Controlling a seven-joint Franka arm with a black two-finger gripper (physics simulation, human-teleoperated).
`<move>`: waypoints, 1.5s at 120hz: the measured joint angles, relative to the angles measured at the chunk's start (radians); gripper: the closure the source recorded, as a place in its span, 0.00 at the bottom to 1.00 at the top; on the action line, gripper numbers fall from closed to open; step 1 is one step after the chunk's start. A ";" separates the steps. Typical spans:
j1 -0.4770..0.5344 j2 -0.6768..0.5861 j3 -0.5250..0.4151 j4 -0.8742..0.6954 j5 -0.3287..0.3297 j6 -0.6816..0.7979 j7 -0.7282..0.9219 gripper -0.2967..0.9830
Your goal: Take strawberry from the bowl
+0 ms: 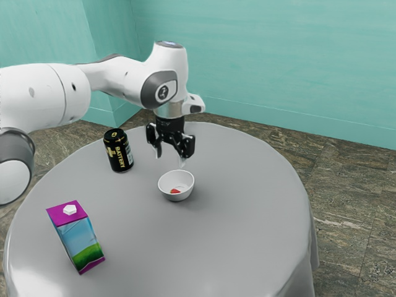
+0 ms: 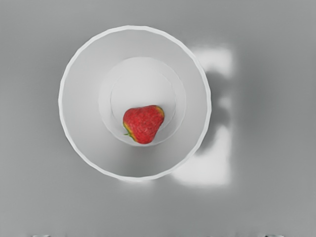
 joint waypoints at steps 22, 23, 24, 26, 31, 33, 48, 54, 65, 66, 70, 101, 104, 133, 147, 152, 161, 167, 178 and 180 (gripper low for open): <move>0.002 0.000 0.002 -0.113 -0.075 0.136 0.021 0.39; 0.004 0.001 0.002 -0.114 -0.077 0.142 0.022 0.39; 0.005 0.002 0.002 -0.116 -0.078 0.148 0.023 0.39; 0.008 0.005 0.002 -0.118 -0.082 0.159 0.024 0.39; 0.019 0.012 0.003 -0.120 -0.089 0.185 0.029 0.40; 0.023 0.016 0.003 -0.121 -0.092 0.194 0.031 0.40; 0.041 0.062 0.000 -0.121 -0.101 0.249 0.043 0.40; 0.042 0.083 -0.002 -0.119 -0.103 0.268 0.047 0.41; 0.054 0.106 -0.002 -0.116 -0.106 0.295 0.054 0.41; 0.056 0.108 -0.002 -0.116 -0.106 0.297 0.054 0.41; 0.061 0.116 -0.002 -0.115 -0.106 0.304 0.056 0.41; 0.068 0.170 -0.005 -0.110 -0.110 0.338 0.070 0.41; 0.069 0.173 -0.005 -0.110 -0.111 0.343 0.071 0.41; 0.081 0.196 -0.009 -0.098 -0.115 0.368 0.079 0.45; 0.081 0.199 -0.019 -0.098 -0.117 0.373 0.082 0.47; 0.081 0.199 -0.020 -0.099 -0.118 0.374 0.082 0.49; 0.081 0.199 -0.021 -0.099 -0.118 0.376 0.084 0.53; 0.081 0.199 -0.021 -0.099 -0.119 0.377 0.084 0.55; 0.081 0.204 -0.021 -0.099 -0.123 0.378 0.086 0.58; 0.081 0.204 -0.021 -0.099 -0.124 0.378 0.086 0.59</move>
